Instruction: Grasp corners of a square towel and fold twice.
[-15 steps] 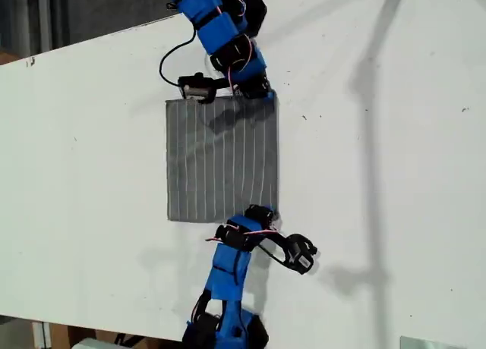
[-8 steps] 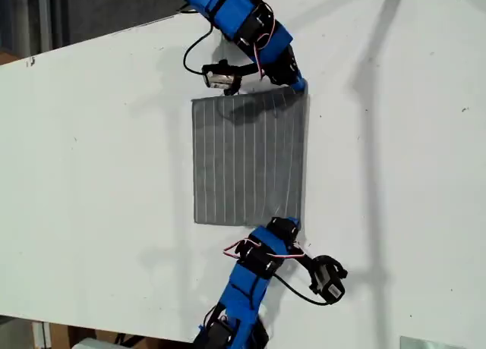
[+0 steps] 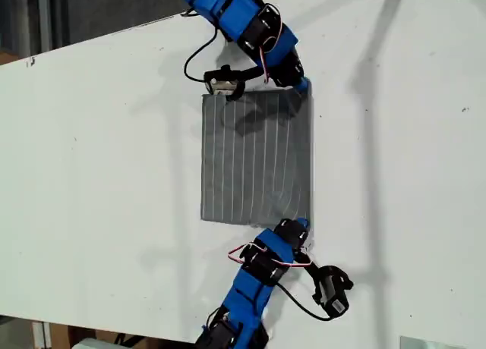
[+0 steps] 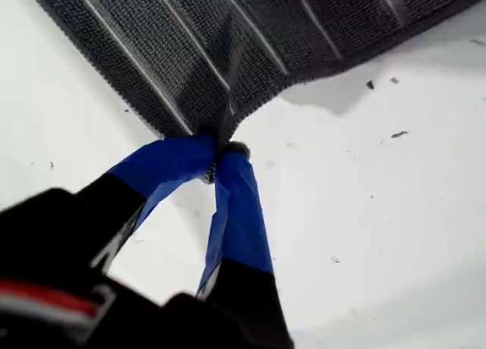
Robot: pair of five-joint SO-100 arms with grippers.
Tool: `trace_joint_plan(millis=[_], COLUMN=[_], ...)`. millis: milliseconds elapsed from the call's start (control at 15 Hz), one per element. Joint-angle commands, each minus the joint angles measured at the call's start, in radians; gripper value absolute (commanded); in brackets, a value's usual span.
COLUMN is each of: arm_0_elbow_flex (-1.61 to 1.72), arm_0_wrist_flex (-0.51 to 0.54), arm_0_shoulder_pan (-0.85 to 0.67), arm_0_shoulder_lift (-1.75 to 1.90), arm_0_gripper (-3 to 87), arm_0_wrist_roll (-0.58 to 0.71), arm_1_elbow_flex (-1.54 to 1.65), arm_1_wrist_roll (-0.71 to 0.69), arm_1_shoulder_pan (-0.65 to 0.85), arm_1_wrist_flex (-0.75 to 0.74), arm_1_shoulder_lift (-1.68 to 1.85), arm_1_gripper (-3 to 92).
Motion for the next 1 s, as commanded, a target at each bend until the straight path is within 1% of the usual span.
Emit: trace_joint_plan(millis=[0, 133, 333, 533, 733, 800, 933], arm_0_elbow_flex=[-0.038, -0.031, -0.028, 0.011, -0.006, -0.018, -0.025], arm_0_wrist_flex=[0.043, 0.086, 0.150, 0.164, 0.166, 0.166, 0.160], arm_0_shoulder_pan=[-0.115, -0.249, -0.449, -0.638, -0.818, -0.877, -0.974], arm_0_shoulder_lift=[0.132, 0.173, 0.193, 0.190, 0.172, 0.164, 0.135], arm_0_gripper=[0.0, 0.0, 0.0, 0.0, 0.0, 0.0, 0.0], arm_0_wrist_roll=[0.098, 0.209, 0.365, 0.494, 0.614, 0.646, 0.695], arm_1_elbow_flex=[-0.058, -0.044, 0.037, 0.123, 0.201, 0.201, 0.199], arm_1_wrist_roll=[-0.140, -0.298, -0.523, -0.672, -0.792, -0.825, -0.874], arm_1_shoulder_pan=[0.149, 0.342, 0.629, 0.861, 1.083, 1.141, 1.233], arm_1_wrist_flex=[0.133, 0.221, 0.256, 0.279, 0.282, 0.270, 0.193], arm_1_shoulder_lift=[0.130, 0.264, 0.440, 0.586, 0.716, 0.709, 0.623], arm_1_gripper=[-0.1, -0.1, -0.1, -0.1, -0.1, -0.1, -0.1])
